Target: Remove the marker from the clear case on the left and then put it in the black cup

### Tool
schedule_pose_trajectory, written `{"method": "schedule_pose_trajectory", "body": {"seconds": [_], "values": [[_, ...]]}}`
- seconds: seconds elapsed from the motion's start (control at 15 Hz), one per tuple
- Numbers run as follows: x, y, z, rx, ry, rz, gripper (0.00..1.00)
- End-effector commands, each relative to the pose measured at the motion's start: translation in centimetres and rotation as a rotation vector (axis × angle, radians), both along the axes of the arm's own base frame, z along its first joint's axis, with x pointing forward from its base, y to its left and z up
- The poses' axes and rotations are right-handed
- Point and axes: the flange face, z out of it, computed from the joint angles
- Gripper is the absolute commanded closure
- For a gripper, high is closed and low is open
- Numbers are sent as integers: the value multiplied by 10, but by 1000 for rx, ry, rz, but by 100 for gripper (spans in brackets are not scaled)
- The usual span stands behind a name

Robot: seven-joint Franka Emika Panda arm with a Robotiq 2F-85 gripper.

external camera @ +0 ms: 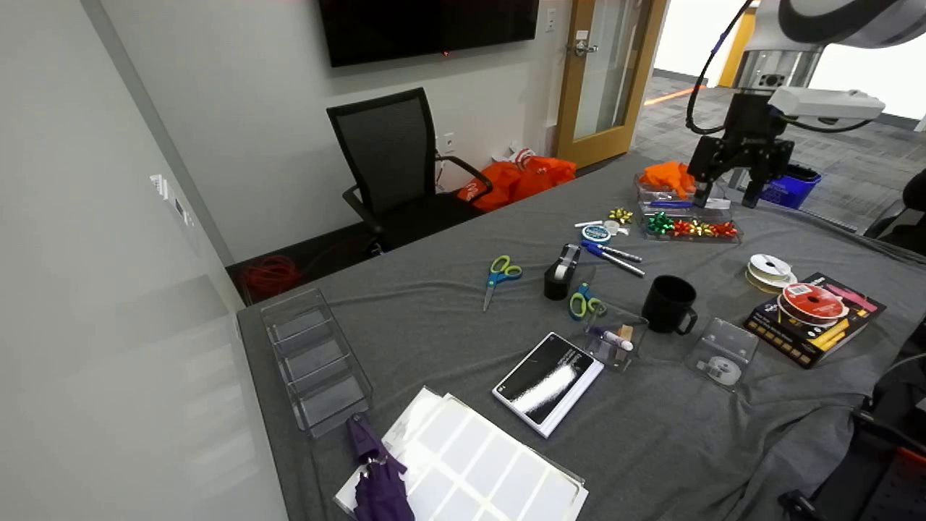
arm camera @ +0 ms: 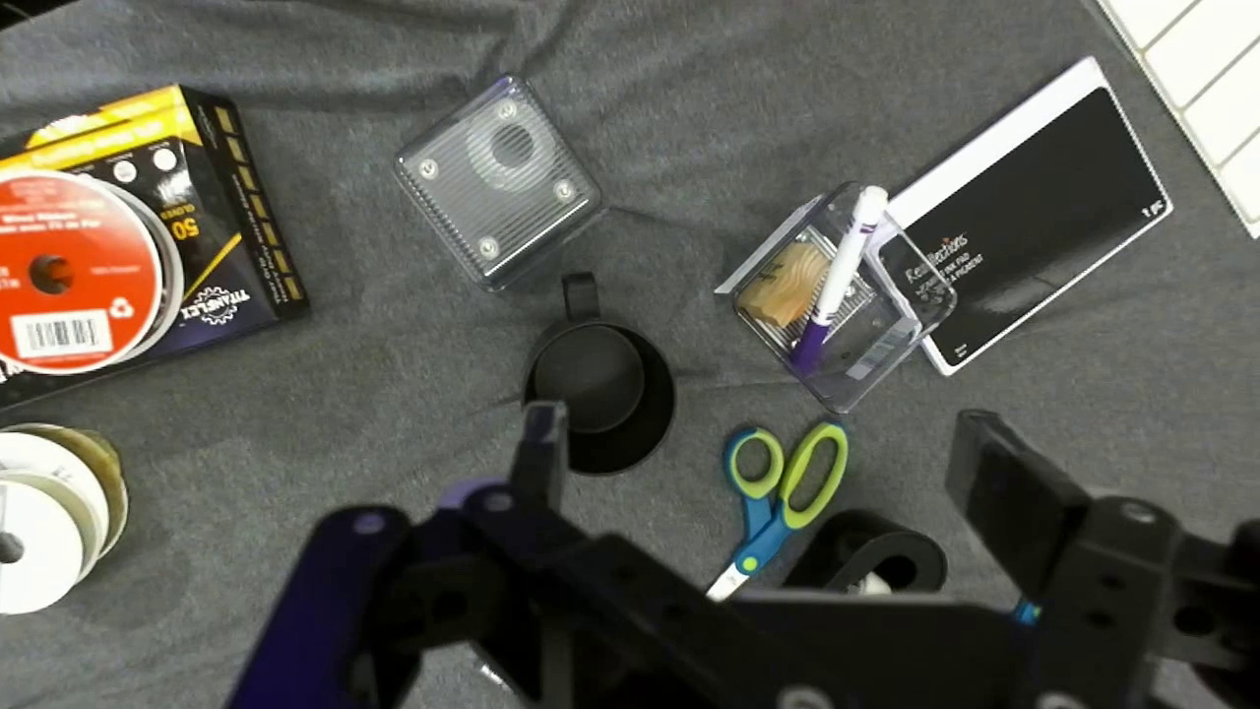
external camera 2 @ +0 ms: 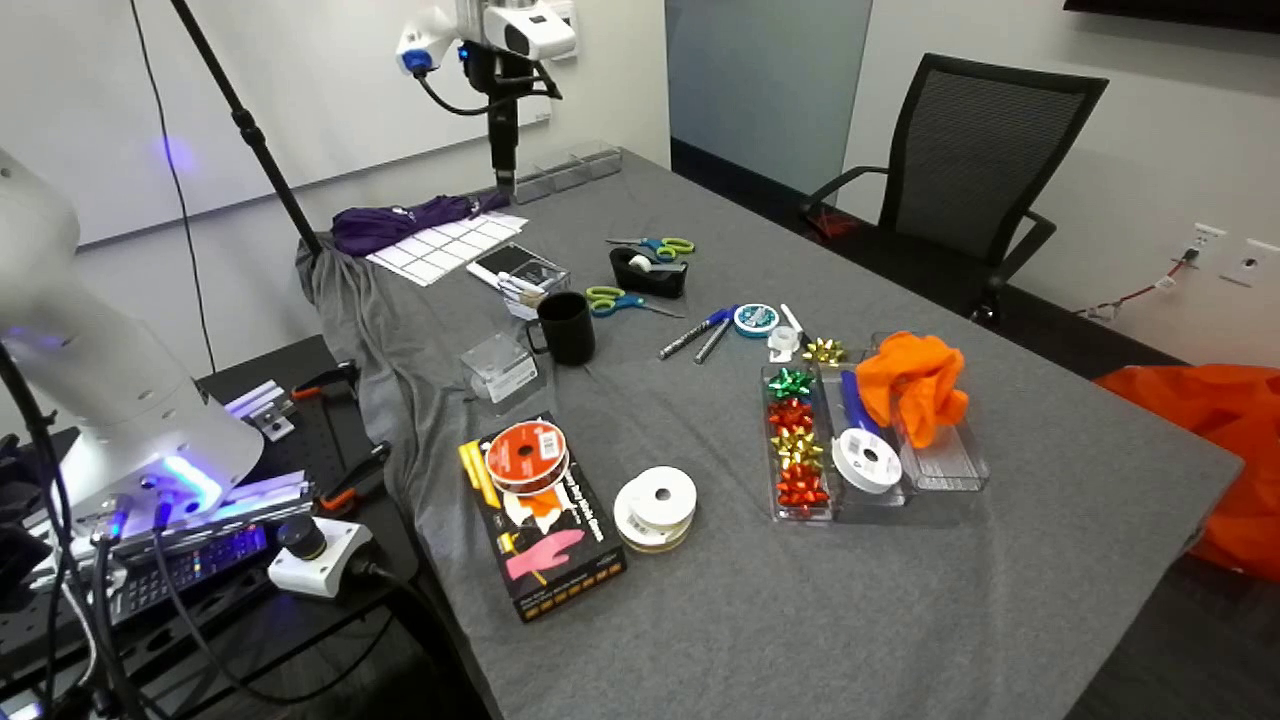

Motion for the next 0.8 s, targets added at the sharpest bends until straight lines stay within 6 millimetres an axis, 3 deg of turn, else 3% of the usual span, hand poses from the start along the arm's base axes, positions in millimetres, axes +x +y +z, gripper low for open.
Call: {"method": "schedule_pose_trajectory", "body": {"seconds": [0.0,0.2,0.73], "values": [[0,0,2,0,-1,0,0],[0,0,2,0,-1,0,0],[23,83,-76,-29,113,-93,0]]}}
